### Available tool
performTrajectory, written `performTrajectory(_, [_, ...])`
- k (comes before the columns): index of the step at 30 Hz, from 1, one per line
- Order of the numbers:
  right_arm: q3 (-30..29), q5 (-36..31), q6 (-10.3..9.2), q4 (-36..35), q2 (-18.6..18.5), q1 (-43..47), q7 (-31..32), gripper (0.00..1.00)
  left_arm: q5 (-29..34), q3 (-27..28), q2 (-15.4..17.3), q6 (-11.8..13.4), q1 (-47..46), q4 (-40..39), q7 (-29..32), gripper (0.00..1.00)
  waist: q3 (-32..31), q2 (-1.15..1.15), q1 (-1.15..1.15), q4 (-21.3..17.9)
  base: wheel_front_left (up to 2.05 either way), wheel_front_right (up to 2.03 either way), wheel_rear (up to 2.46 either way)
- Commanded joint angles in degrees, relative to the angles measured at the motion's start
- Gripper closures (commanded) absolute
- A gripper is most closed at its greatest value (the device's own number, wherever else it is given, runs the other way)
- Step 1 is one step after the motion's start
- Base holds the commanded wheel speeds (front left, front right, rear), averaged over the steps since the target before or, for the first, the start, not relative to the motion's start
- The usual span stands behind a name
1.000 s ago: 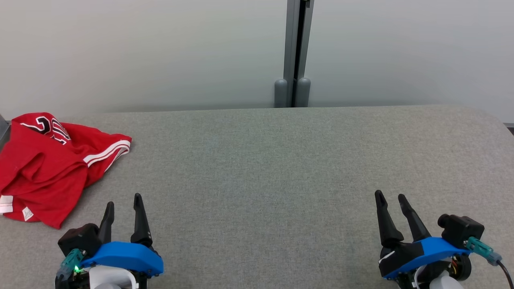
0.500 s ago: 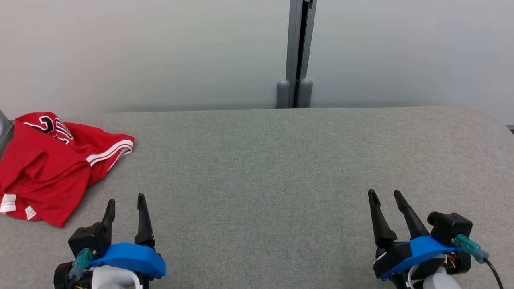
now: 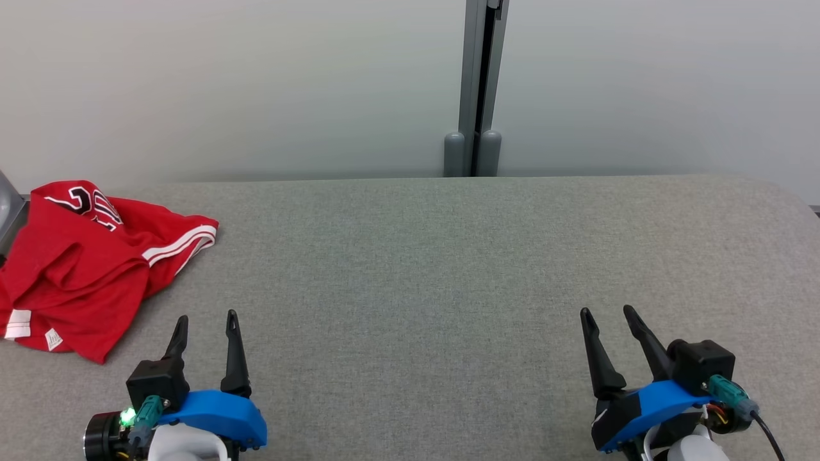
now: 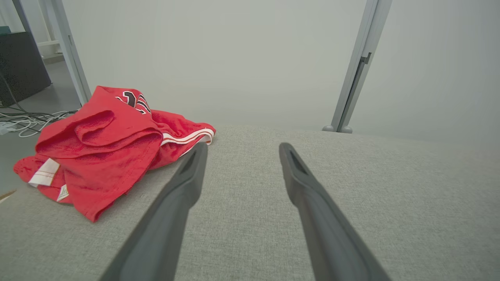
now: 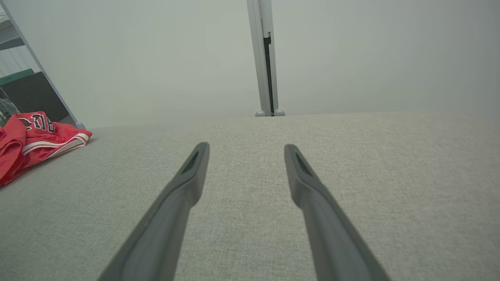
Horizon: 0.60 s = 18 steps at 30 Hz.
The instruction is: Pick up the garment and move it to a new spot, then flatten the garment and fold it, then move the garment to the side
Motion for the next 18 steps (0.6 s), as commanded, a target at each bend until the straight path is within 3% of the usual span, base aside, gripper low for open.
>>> performTrajectory(1, [0.1, -1.5, 0.13, 0.4, -0.5, -0.7, -0.6, 0.00, 1.3, -0.2, 0.3, 0.6, -0.7, -0.3, -0.2, 0.00, -0.1, 0.00, 0.00, 0.0, 0.00, 0.00, 0.00])
performTrajectory(13, [0.2, -6.1, 0.16, 2.1, -0.5, -1.0, -1.7, 0.00, 5.4, -1.1, 1.1, 1.8, 0.2, -1.0, 0.6, 0.00, -0.3, 0.00, 0.00, 0.3, 0.00, 0.00, 0.00])
performTrajectory(18, [0.1, -5.9, 0.16, 2.3, -0.5, -1.1, -1.7, 0.00, 4.5, -0.9, 1.1, 2.1, 0.5, -1.6, 1.2, 0.00, -0.3, 0.00, 0.00, 0.3, 0.00, 0.00, 0.00])
